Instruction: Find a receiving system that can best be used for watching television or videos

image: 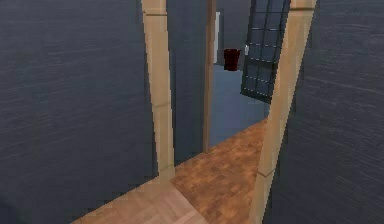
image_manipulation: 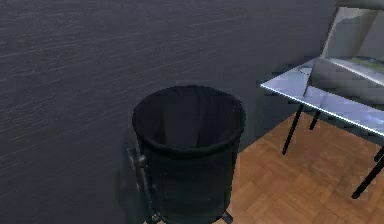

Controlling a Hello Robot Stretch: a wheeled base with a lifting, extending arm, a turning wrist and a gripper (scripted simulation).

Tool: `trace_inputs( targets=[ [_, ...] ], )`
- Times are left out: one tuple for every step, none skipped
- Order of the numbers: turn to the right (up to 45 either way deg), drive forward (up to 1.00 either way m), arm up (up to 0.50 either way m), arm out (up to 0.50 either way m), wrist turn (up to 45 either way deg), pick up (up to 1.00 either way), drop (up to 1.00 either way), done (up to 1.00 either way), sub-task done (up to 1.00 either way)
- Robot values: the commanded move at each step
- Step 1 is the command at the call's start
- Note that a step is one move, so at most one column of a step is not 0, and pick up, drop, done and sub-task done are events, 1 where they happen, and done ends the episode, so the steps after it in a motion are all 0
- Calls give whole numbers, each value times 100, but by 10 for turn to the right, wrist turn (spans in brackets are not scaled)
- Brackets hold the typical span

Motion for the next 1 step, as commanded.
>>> trace_inputs(
  targets=[
    [-30, 0, 0, 0, 0, 0, 0, 0, 0]
  ],
)
